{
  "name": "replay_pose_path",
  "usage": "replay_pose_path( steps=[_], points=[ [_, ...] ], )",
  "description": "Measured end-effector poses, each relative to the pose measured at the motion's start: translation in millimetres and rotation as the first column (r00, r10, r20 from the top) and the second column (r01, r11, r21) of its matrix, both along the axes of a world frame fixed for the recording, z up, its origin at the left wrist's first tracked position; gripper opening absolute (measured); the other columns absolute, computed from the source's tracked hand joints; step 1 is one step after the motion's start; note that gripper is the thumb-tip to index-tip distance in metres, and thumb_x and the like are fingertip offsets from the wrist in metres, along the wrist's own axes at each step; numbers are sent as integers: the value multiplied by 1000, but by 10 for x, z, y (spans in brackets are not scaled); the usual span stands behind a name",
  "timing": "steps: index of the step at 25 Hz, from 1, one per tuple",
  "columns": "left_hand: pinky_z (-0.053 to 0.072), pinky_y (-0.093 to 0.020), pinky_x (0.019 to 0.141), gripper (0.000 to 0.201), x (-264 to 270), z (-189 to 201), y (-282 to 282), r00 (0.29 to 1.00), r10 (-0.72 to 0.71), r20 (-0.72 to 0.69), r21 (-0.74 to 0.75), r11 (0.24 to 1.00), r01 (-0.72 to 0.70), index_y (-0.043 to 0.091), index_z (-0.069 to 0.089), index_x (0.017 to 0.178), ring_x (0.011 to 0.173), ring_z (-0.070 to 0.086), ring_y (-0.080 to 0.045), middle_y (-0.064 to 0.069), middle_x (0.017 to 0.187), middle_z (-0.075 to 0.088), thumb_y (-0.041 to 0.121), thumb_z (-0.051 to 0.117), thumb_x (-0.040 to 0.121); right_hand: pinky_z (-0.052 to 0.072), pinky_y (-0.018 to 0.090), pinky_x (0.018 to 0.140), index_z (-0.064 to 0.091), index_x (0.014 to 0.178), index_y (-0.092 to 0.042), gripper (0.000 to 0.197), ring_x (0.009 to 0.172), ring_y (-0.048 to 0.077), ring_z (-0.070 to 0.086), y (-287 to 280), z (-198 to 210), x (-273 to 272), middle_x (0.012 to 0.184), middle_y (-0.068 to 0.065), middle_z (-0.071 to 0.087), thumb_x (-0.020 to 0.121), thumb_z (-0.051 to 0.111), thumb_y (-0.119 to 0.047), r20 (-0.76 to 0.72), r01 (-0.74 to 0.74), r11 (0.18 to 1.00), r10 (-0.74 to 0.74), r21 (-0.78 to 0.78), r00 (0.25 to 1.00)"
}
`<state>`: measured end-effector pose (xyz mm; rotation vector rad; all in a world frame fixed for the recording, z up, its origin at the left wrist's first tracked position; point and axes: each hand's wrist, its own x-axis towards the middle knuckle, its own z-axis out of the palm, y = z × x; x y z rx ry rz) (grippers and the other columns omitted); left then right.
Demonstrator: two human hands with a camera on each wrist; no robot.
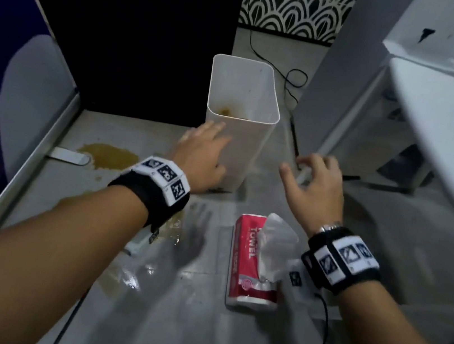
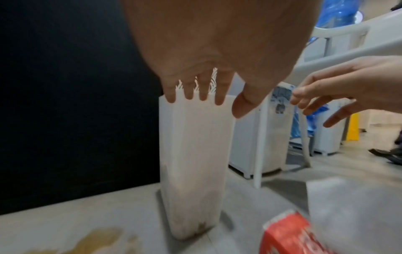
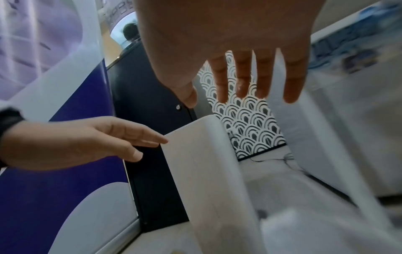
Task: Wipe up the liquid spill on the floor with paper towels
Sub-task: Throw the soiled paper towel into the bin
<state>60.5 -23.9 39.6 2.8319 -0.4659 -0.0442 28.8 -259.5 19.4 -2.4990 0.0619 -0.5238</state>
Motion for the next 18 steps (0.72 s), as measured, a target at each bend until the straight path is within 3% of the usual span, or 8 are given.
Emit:
replay_pose_path(
  steps=[2, 4, 6, 8, 11, 14, 16, 18],
  points=[
    [29, -37, 115, 59, -223, -294, -119, 994, -103, -20, -112, 989, 100, 20, 43, 144, 142, 33, -22, -3, 153, 39, 29, 56, 87, 48, 37, 86, 56, 106, -25, 55, 104, 24, 57, -145, -136, -320, 110, 1, 53, 79, 59, -72, -239, 116, 993, -115, -13, 964],
    [34, -37, 112, 67, -483, -701, -309, 966, -177, -187, -161, 976, 148, 22, 40, 145, 138, 38, -22, -1, 148, 43, 37, 62, 83, 49, 39, 87, 48, 109, -24, 73, 104, 26, 59, -235, -257, -534, 116, 2, 55, 71, 53, -86, -489, 166, 984, -173, -58, 855],
    [32, -42, 115, 101, -719, -1088, -523, 914, -193, -356, -162, 976, 143, 24, 22, 153, 144, 28, -24, -1, 156, 29, 54, 72, 71, 51, 39, 84, 49, 103, -22, 84, 96, 25, 63, -268, -371, -636, 106, 0, 63, 62, 47, -96, -639, 176, 982, -177, -66, 749],
    [25, -50, 117, 136, -923, -1403, -743, 863, -133, -487, -101, 990, 96, 24, -4, 155, 150, 9, -25, 1, 164, 3, 70, 76, 55, 55, 37, 78, 60, 96, -23, 89, 82, 25, 67, -277, -517, -669, 92, 0, 69, 58, 39, -101, -741, 125, 989, -144, -81, 656],
    [21, -58, 116, 161, -1125, -1707, -990, 812, -32, -583, -104, 994, -35, 34, -29, 147, 151, -7, -29, 5, 161, -23, 83, 74, 34, 58, 37, 76, 71, 100, -18, 84, 78, 30, 69, -260, -664, -668, 93, 9, 74, 75, 32, -88, -801, 34, 996, -82, -77, 593],
    [20, -60, 116, 169, -1215, -1809, -1115, 781, 42, -624, -163, 970, -182, 41, -40, 139, 150, -6, -37, -2, 161, -24, 86, 74, 22, 50, 36, 86, 68, 108, -7, 61, 99, 36, 65, -227, -637, -652, 111, 21, 69, 99, 32, -57, -760, -58, 980, -108, -188, 641],
    [30, -57, 113, 170, -1257, -1820, -1183, 752, 74, -655, -180, 951, -251, 41, -37, 141, 147, 12, -41, -9, 163, -13, 80, 79, 23, 46, 36, 87, 66, 108, -4, 56, 105, 37, 62, -186, -546, -650, 114, 23, 67, 103, 32, -47, -736, -100, 968, -107, -231, 669],
    [45, -51, 103, 169, -1282, -1814, -1233, 747, 93, -658, -201, 935, -293, 41, -34, 143, 137, 37, -39, -9, 161, 8, 72, 84, 26, 44, 35, 82, 66, 106, -4, 54, 104, 36, 62, -136, -484, -630, 112, 21, 68, 104, 31, -46, -731, -135, 956, -102, -259, 674]
  ],
)
